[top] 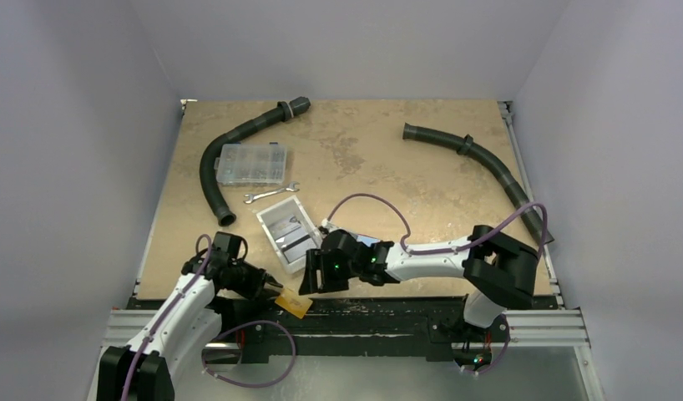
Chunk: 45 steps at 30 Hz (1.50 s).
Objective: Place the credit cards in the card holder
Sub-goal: Pick up the credit card at the corner of the board.
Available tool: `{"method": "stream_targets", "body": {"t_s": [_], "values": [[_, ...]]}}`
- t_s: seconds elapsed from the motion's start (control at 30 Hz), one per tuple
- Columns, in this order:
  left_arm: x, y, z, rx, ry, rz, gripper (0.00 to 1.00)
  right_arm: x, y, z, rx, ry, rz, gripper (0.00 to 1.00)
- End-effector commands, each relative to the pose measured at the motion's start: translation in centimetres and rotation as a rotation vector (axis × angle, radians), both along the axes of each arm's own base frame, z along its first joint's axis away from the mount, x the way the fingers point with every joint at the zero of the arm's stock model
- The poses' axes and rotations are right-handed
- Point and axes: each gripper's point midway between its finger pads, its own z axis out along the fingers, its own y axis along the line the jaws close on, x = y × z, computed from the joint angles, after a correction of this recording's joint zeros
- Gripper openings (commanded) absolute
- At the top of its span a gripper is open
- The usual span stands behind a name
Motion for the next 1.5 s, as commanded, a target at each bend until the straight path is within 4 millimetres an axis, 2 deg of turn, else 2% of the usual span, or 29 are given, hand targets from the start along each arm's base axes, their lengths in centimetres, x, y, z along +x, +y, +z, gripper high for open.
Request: {"method": "stream_targets", "body": {"t_s": [0.0,0.2,0.67,0.83,0.9,0.97,1.0,1.03,1.1,1.13,1.23,1.3,1.4,1.47], "values": [[0.6,-0.2,0.6,0.001,-0.029,-0.034,0.26,-1.9,-1.2,-0.3,0.04,0.112,-0.023,0.7],[0.6,-0.3,0.5,-0.006,-0.029,-0.033,0.26,-2.6,-1.4,-2.2,0.065,0.19,-0.055,0.72],[0.6,-0.5,0.9,-0.019,-0.038,-0.05,0.26,-2.9,1.0,-4.5,0.125,0.302,-0.216,0.65],[0.5,-0.5,0.8,-0.023,-0.04,-0.051,0.26,-2.6,1.1,-5.1,0.163,0.319,-0.259,0.55],[0.4,-0.5,0.9,-0.022,-0.037,-0.053,0.26,-2.4,1.3,-5.1,0.182,0.319,-0.271,0.47],[0.4,-0.4,1.1,-0.013,-0.04,-0.05,0.27,-2.2,1.7,-4.9,0.207,0.317,-0.271,0.34],[0.3,-0.3,1.3,-0.007,-0.036,-0.048,0.3,-2.1,1.9,-4.7,0.214,0.309,-0.266,0.29],[0.3,-0.1,1.5,0.004,-0.034,-0.042,0.34,-2.0,2.0,-4.6,0.218,0.299,-0.262,0.19],[0.2,0.5,2.2,0.038,-0.023,-0.027,0.52,-2.4,2.1,-3.9,0.23,0.287,-0.225,0.03],[0.1,0.7,2.6,0.056,-0.017,-0.019,0.61,-2.5,2.1,-3.5,0.238,0.281,-0.212,0.0],[0.3,1.9,3.8,0.125,-0.017,0.002,0.75,-1.8,1.5,-2.2,0.221,0.187,-0.163,0.0],[0.6,2.4,4.6,0.16,-0.033,0.009,0.79,-1.4,1.1,-1.4,0.178,0.118,-0.086,0.0],[1.0,3.0,5.6,0.192,-0.046,0.041,0.83,-1.1,-0.5,-1.5,-0.001,0.003,0.095,0.0],[1.6,4.0,6.5,0.251,-0.072,0.066,0.84,-0.8,-2.4,-1.7,-0.146,-0.117,0.241,0.0]]}}
